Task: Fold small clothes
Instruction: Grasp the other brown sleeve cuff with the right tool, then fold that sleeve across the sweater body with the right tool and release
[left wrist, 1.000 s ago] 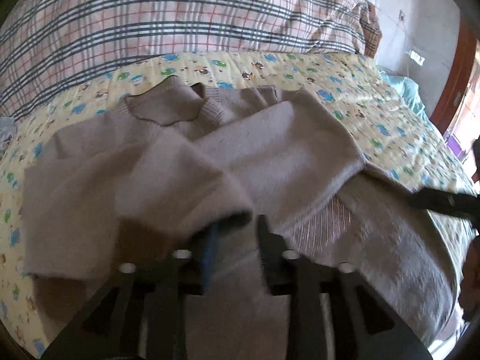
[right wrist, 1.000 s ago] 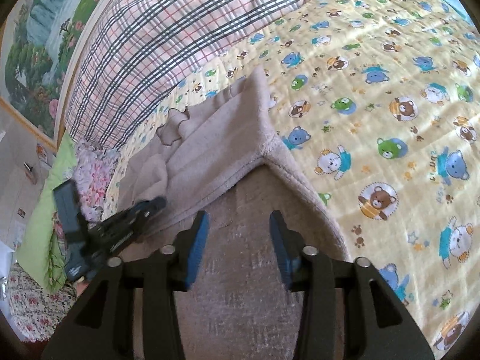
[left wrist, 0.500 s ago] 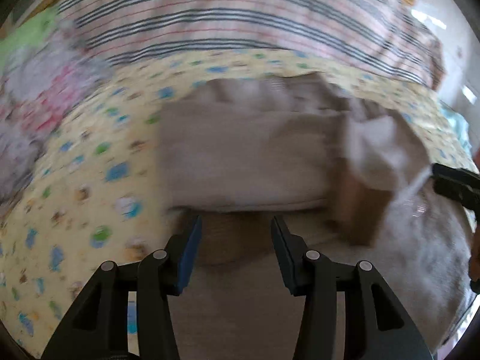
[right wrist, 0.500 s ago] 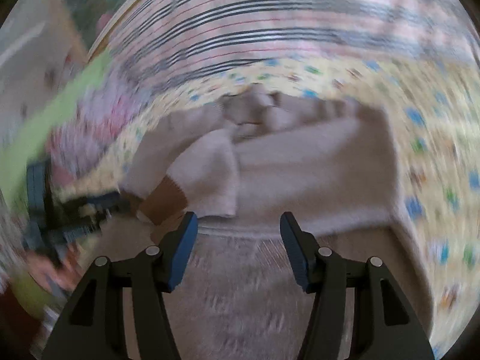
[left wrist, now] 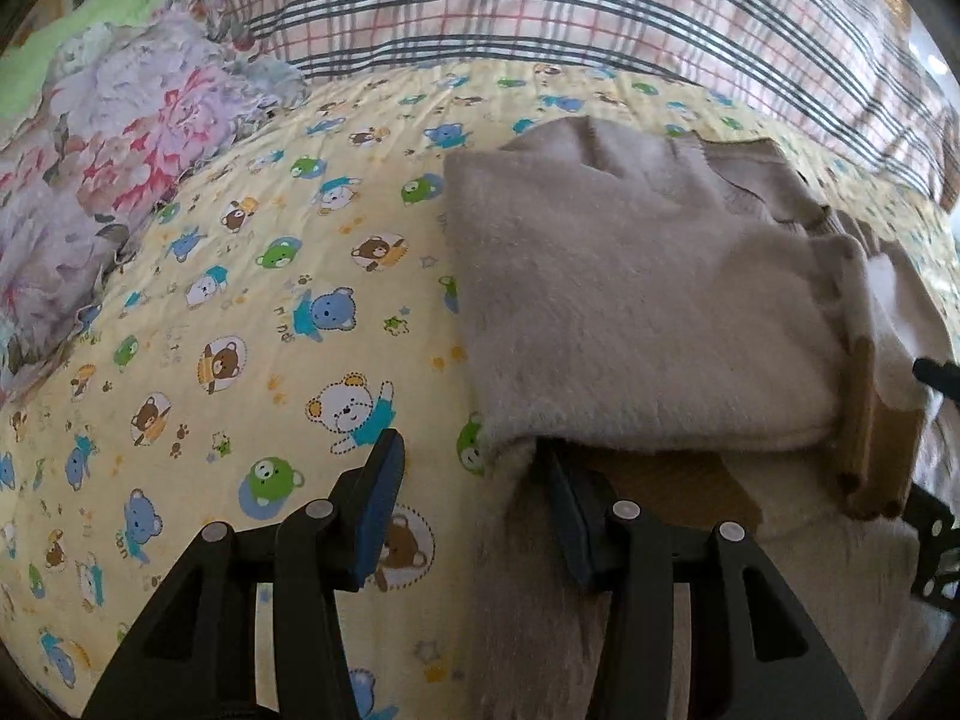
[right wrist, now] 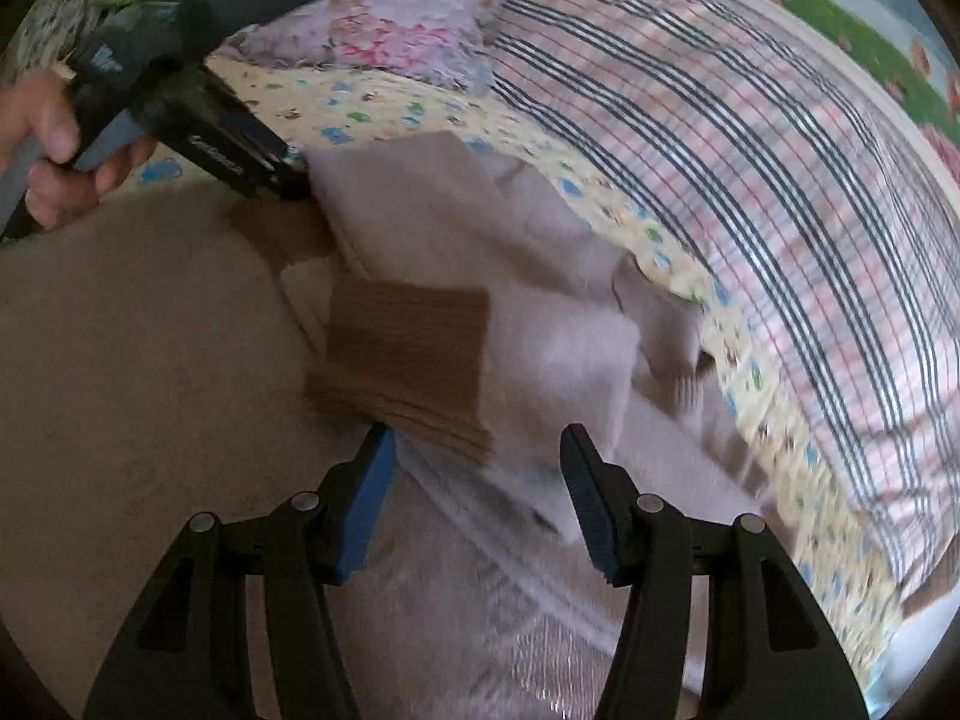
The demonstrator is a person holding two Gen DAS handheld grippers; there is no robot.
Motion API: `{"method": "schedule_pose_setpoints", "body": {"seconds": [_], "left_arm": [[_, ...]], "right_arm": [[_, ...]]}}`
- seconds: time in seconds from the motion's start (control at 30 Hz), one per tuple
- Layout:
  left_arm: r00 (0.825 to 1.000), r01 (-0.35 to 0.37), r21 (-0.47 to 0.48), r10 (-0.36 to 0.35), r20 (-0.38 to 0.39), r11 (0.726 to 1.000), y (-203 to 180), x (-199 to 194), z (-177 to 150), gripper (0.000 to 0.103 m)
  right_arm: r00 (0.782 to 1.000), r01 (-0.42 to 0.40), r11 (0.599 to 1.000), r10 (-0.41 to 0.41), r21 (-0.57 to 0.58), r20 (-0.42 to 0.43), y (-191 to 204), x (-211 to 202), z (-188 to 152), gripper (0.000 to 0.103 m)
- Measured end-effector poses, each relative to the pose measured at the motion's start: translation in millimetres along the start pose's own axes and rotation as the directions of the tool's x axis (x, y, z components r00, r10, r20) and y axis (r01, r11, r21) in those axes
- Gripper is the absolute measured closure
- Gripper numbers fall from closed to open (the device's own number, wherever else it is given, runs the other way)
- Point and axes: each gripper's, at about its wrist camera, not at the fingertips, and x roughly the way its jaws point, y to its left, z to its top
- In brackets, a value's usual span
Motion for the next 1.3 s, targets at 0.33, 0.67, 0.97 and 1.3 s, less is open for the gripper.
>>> {"method": "schedule_pose_setpoints", "body": {"seconds": [0.33, 0.67, 0.97, 1.3], "left_arm": [[0.999, -0.046, -0.098, 0.046, -0.006, 0.994, 6.6, 2.6, 3.4, 0.053], [0.984, -0.165, -0.097, 0.170, 0.043, 0.981, -15.1, -8.2, -2.5, 0.049], [0.990, -0.141, -0.172, 0.142, -0.010, 0.975, -2.9, -9.2, -6.0, 0.049], [0.988, -0.146, -0.190, 0.135, -0.072, 0.971, 5.4, -16.6, -15.9, 0.048]], "right_arm": [[0.974, -0.228, 0.711, 0.172, 0.666, 0.150, -105.6, -12.3, -26.1, 0.097], [0.967, -0.225, 0.047, 0.131, 0.973, 0.217, -168.5, -18.0, -160.5, 0.097], [0.977, -0.199, 0.098, 0.101, 0.975, 0.190, -167.0, -16.0, -155.3, 0.097], [0.988, -0.088, 0.062, 0.130, 0.994, 0.079, -161.6, -16.7, -179.3, 0.091]]}}
